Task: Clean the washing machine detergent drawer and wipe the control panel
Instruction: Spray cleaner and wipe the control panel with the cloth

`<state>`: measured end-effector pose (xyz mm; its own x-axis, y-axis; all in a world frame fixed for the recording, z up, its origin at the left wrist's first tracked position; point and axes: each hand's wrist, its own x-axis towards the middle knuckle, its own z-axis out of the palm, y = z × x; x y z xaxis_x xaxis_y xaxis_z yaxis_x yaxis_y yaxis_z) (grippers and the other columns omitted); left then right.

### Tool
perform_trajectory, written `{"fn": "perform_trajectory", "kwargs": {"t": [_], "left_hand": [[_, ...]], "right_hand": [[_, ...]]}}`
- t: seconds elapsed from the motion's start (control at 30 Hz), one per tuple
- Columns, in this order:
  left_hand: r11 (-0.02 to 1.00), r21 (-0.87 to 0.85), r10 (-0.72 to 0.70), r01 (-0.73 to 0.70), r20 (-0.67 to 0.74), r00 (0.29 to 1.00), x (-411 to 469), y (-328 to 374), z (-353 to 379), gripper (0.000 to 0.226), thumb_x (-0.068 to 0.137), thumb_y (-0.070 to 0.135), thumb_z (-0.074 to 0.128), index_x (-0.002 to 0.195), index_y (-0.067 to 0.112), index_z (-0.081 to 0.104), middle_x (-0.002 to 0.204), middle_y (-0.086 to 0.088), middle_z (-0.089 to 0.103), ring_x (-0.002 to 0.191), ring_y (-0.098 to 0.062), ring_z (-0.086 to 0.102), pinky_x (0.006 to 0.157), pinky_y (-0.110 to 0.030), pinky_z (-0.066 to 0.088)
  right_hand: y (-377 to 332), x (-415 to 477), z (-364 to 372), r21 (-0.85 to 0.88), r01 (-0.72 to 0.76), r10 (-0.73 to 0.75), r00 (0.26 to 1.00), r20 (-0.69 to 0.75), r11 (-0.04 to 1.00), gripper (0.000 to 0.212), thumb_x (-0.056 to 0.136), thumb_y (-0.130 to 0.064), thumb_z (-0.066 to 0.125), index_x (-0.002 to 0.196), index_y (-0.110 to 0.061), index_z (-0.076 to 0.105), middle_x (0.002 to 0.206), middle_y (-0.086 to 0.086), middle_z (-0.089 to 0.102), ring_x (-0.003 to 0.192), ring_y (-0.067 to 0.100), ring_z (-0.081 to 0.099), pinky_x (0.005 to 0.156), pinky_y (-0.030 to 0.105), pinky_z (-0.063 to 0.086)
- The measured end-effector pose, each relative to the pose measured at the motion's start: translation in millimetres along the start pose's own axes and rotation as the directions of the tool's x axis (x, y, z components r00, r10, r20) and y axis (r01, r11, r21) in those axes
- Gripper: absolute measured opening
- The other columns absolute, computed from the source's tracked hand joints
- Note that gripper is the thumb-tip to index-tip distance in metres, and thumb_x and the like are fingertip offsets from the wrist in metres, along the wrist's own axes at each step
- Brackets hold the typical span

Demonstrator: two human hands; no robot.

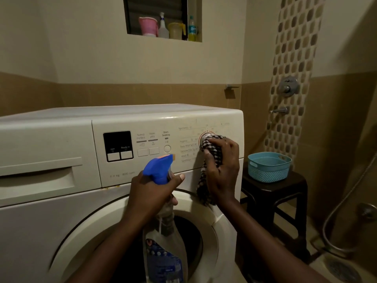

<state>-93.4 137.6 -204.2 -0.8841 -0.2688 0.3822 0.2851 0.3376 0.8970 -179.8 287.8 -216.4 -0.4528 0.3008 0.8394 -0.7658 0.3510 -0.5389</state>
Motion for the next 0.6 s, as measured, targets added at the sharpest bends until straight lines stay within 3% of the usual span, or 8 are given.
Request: {"fn": "perform_trajectory", "kwargs": {"t": [0.17,0.3,0.43,0.6], "left_hand": [[1.000,-0.001,-0.003,0.003,0.000,1.000,-1.1,-1.0,1.8,0.025,0.078,0.029,0.081,0.075,0.013,0.062,0.051,-0.003,0.064,0.046,-0.017,0.068,0.051,-0.021,0.052],[1.000,-0.008,0.002,-0.002,-0.007,1.000,-3.2,0.7,2.3,0.025,0.077,0.028,0.082,0.074,0.014,0.062,0.051,-0.003,0.064,0.044,-0.017,0.066,0.048,-0.021,0.051],[1.000,0.000,0.007,-0.007,0.016,1.000,-5.9,-0.6,1.7,0.025,0.078,0.026,0.082,0.076,0.009,0.064,0.061,-0.014,0.069,0.046,-0.020,0.067,0.054,-0.027,0.056],[1.000,0.020,-0.003,0.003,0.039,0.999,-6.8,-2.3,-3.1,0.025,0.079,0.028,0.080,0.079,0.009,0.064,0.054,-0.009,0.065,0.047,-0.020,0.067,0.052,-0.023,0.054]], "right_hand": [[-12.4,32.0,-1.5,-0.184,0.256,-0.209,0.948,0.239,0.949,0.031,0.081,-0.022,0.057,0.109,-0.014,0.067,0.125,0.003,0.058,0.119,0.014,0.044,0.099,0.019,0.036],[-2.6,34.1,-1.7,-0.214,0.434,-0.349,0.872,0.344,0.875,0.034,0.080,-0.023,0.060,0.111,-0.013,0.067,0.131,0.002,0.059,0.124,0.021,0.045,0.106,0.033,0.038],[7.6,17.2,4.1,-0.204,0.287,-0.222,0.931,0.290,0.936,0.046,0.085,-0.026,0.057,0.130,-0.017,0.056,0.147,0.001,0.044,0.140,0.020,0.031,0.117,0.028,0.022],[-0.1,22.2,4.2,-0.273,0.177,-0.125,0.972,0.197,0.945,0.053,0.084,-0.040,0.058,0.134,-0.023,0.052,0.144,-0.001,0.041,0.130,0.016,0.034,0.106,0.030,0.033]]}}
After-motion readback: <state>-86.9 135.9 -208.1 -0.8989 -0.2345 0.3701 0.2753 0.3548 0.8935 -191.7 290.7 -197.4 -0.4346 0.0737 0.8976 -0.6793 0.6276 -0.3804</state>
